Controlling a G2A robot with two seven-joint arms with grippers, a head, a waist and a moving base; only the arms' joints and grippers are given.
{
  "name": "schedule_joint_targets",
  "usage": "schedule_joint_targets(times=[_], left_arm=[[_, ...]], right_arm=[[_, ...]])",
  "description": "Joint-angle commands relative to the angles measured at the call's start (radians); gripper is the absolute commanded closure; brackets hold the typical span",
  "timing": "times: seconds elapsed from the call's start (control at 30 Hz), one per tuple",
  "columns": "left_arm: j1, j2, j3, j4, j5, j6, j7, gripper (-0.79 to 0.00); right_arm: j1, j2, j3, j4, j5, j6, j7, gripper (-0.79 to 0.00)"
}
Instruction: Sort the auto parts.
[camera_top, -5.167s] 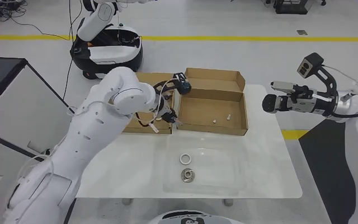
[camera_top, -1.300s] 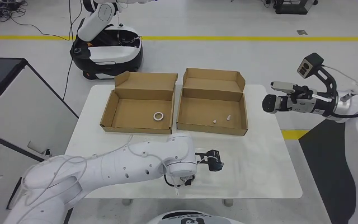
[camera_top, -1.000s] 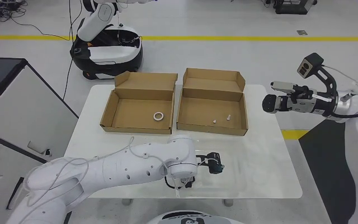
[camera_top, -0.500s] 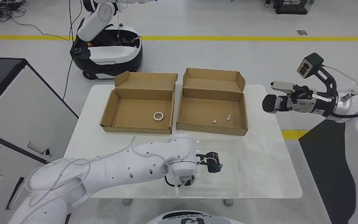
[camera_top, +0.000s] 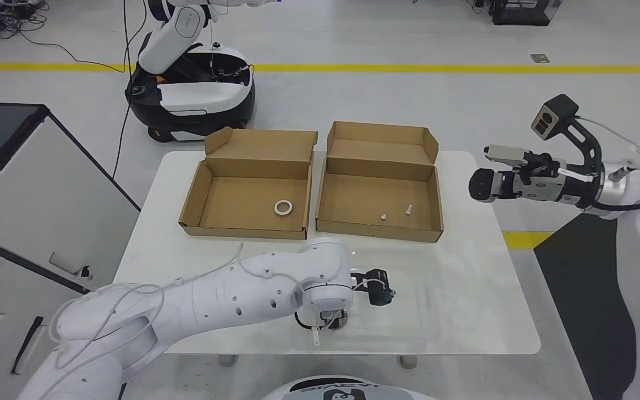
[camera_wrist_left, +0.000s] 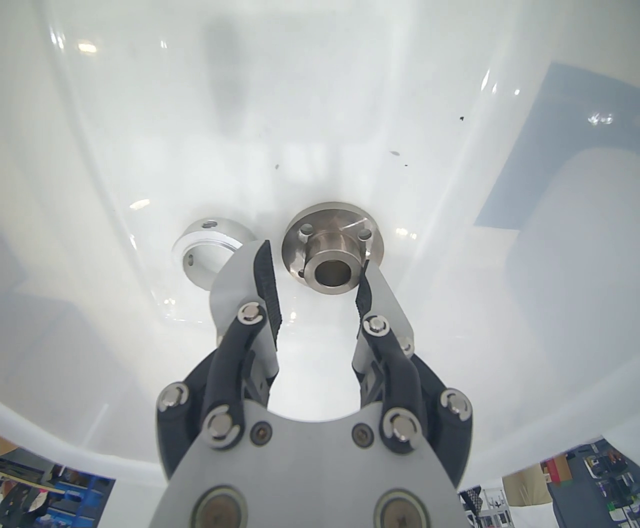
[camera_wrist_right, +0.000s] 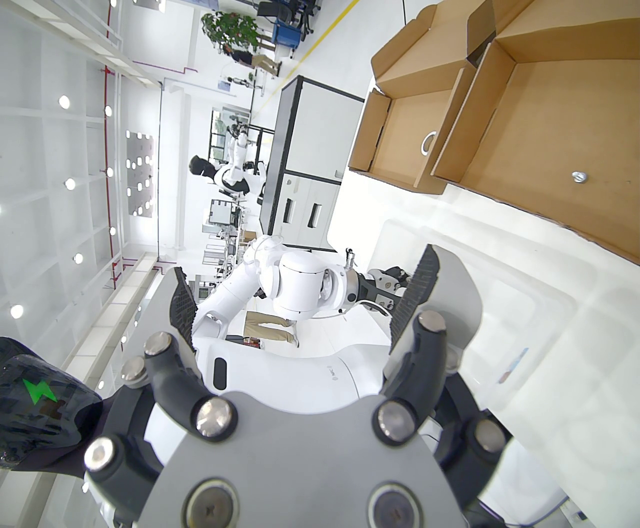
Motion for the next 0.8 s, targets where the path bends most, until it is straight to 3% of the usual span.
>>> schedule_joint_targets(times=[0.0,0.1,0.77], left_arm=[[-0.001,-0.003,0.0,0.005,0.004,0.001,0.0,-0.336],[-0.002,-0.007,0.0,0.011,0.01,0.002,0.0,-0.308],[-0.006,-0.015,0.0,0.017,-0.004,-0.023,0.0,-0.326]], right_arm=[[0.0,0.0,0.0,0.0,0.0,0.0,0.0,-0.785],[0.0,0.0,0.0,0.0,0.0,0.0,0.0,-0.785],[0.0,0.0,0.0,0.0,0.0,0.0,0.0,-0.785]])
